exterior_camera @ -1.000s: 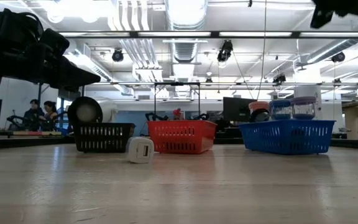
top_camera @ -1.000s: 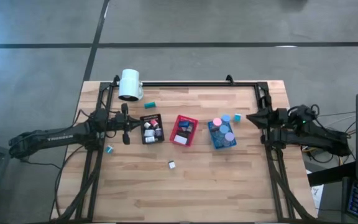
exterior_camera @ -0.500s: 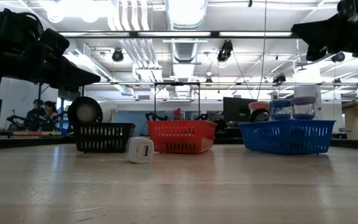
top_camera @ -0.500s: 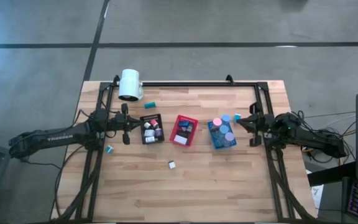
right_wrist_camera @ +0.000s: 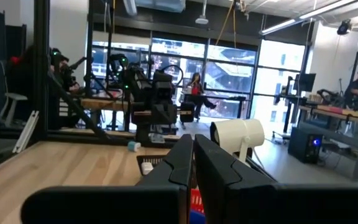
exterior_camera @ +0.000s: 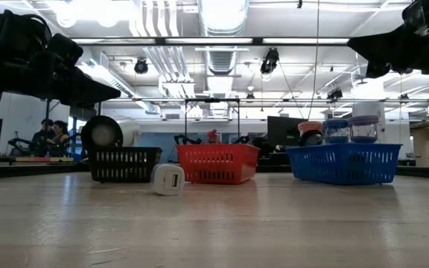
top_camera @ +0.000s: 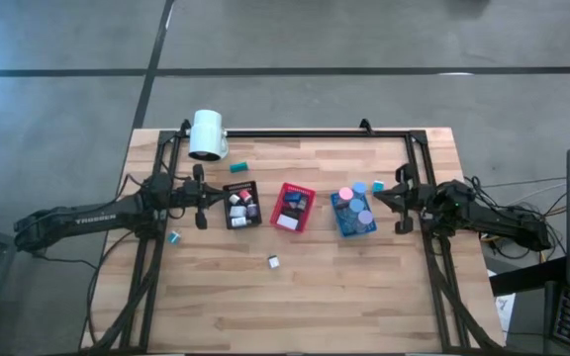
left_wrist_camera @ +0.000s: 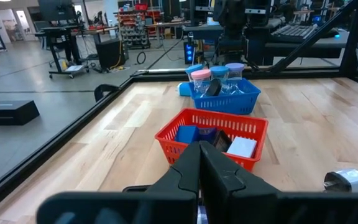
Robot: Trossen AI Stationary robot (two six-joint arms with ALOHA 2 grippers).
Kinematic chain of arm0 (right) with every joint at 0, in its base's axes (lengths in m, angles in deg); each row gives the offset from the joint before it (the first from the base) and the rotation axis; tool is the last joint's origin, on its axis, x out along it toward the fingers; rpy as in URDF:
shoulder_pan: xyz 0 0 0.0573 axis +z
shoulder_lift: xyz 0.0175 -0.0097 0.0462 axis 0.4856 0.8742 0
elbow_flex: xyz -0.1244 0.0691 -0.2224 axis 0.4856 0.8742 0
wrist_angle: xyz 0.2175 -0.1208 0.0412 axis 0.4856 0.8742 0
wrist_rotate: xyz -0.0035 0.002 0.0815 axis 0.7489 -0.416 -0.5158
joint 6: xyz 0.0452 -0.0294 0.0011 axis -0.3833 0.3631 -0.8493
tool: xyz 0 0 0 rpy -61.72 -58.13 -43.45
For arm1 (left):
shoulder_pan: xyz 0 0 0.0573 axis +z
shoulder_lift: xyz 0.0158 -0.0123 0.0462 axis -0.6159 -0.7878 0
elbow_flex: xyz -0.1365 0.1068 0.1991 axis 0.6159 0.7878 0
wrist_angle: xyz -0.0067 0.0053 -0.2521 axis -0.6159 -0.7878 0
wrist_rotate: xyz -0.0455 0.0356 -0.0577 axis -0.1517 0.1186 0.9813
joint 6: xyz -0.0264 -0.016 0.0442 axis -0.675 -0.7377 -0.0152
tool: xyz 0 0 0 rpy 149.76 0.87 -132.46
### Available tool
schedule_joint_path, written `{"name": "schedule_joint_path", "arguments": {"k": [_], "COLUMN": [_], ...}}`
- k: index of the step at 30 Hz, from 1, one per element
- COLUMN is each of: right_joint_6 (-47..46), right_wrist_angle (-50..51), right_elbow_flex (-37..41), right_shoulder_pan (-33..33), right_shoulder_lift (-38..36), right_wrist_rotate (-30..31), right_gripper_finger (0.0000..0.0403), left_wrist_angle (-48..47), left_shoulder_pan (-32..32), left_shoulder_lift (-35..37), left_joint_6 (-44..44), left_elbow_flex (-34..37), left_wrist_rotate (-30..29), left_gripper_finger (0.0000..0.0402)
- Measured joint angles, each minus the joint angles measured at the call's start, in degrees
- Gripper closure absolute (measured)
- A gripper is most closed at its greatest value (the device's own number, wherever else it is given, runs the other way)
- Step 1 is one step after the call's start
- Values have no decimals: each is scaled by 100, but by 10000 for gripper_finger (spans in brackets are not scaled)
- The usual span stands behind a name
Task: Pick & Place Office items
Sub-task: Put the left blue charger adapter into the black bin
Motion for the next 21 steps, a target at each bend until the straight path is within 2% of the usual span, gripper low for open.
{"name": "schedule_joint_path", "arguments": {"k": [5, 17, 21], "right_joint_6": [-191, -106, -152], "right_wrist_angle": [4, -39, -40], "right_elbow_flex": [18, 18, 18], "right_shoulder_pan": [0, -1, -2], "right_shoulder_lift": [33, 310, 306], "right_wrist_rotate": [-6, -10, -8], "right_gripper_finger": [390, 390, 390], "left_wrist_angle": [0, 0, -399], "left_shoulder_pan": [1, 1, -23], "left_shoulder_lift": [0, 2, 4], "left_joint_6": [-492, -703, -1290], "left_elbow_flex": [0, -19, -509], "left_wrist_rotate": [0, 4, 3], "left_gripper_finger": [389, 389, 396]}}
